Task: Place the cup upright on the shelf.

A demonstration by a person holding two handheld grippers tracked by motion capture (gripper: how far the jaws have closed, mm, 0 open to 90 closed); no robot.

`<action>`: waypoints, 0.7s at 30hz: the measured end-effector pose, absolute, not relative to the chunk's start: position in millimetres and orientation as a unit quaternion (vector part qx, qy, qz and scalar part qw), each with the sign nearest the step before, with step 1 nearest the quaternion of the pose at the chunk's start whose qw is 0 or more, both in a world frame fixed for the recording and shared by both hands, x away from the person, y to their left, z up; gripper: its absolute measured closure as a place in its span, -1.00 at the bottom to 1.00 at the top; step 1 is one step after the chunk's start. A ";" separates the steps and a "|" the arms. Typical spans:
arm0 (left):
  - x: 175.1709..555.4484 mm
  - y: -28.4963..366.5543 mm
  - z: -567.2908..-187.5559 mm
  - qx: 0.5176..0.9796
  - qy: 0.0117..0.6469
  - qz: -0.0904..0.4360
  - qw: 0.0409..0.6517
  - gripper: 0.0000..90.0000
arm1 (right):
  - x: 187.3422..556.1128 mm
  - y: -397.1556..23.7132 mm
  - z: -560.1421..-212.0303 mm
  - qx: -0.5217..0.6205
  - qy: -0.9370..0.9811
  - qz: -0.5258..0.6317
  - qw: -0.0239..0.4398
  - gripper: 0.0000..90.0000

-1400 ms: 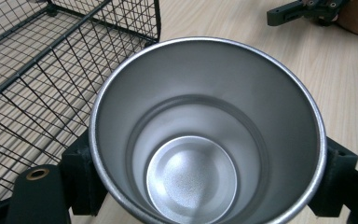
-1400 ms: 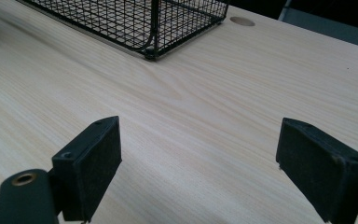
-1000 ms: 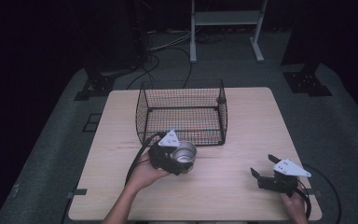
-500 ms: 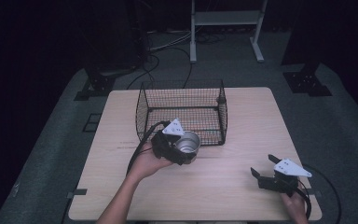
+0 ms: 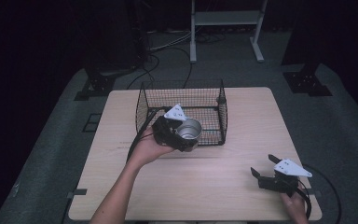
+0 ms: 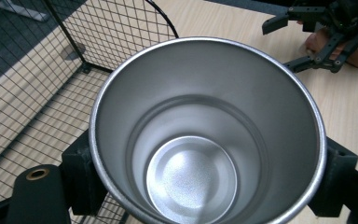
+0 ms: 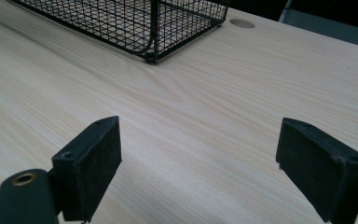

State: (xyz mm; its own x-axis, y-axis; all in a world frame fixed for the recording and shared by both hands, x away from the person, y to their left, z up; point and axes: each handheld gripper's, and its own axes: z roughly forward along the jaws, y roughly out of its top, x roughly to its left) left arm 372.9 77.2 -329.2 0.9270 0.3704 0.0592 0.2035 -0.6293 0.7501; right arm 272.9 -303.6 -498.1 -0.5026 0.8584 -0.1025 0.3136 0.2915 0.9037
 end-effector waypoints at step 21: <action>415.1 74.9 -296.3 0.902 0.169 0.115 0.381 -0.60 | 272.7 -305.7 -497.9 0.400 0.740 0.451 0.300 -0.70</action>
State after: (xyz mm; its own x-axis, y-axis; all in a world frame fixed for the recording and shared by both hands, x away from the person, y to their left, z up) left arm 415.1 74.9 -296.3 0.9165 0.3921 0.0791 0.2166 -0.6527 0.7260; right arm 272.7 -305.7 -497.9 -0.5010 0.8614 -0.0830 0.3205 0.2738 0.9068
